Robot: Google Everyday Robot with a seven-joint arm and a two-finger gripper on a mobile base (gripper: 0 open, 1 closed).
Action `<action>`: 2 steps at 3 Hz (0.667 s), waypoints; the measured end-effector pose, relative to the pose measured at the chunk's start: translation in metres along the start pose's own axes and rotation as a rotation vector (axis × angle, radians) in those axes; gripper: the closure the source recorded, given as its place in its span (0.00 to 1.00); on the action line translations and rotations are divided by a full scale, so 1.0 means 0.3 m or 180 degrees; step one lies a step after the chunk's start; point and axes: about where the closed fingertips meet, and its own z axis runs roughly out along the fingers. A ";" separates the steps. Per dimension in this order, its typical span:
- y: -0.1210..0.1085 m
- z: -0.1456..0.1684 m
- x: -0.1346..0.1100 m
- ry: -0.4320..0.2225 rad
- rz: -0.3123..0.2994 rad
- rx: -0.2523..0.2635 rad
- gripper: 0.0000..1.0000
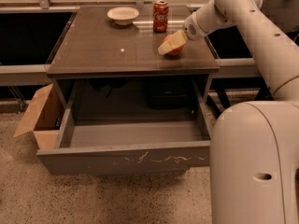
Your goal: Pick apple from top drawer and place on counter
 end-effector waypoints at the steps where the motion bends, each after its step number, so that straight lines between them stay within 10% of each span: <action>1: 0.000 0.000 0.000 0.0000 0.0000 0.0000 0.00; 2: -0.041 -0.111 -0.047 -0.0173 -0.0070 0.0211 0.00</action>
Offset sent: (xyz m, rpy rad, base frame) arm -0.0169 -0.0501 0.0917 0.0004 -0.2259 -0.0863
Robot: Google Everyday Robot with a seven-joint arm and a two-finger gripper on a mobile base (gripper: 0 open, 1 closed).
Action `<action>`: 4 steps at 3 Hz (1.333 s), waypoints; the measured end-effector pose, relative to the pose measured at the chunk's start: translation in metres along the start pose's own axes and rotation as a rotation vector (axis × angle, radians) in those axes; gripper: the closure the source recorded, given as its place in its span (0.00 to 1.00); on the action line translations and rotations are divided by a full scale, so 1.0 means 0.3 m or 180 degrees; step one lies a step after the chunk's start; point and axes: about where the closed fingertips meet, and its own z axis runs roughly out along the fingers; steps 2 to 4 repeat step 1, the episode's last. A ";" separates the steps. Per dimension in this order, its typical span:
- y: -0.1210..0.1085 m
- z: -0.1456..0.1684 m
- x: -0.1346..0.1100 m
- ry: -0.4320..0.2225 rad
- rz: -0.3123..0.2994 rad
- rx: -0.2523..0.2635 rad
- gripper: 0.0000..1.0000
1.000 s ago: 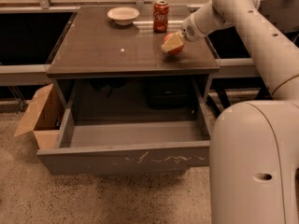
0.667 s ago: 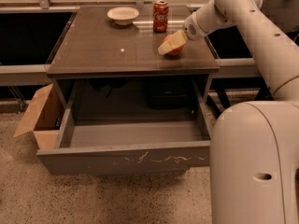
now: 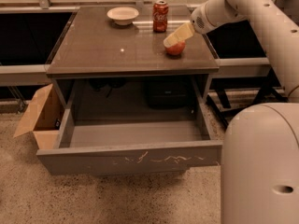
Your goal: Pick apple from top drawer and place on counter
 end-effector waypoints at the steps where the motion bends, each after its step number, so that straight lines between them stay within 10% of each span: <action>1: -0.041 -0.131 -0.040 -0.0222 -0.0056 0.0203 0.00; 4: -0.041 -0.131 -0.040 -0.0222 -0.0056 0.0203 0.00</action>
Offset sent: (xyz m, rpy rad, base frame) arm 0.0000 0.0000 0.0000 0.0000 0.0000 0.0000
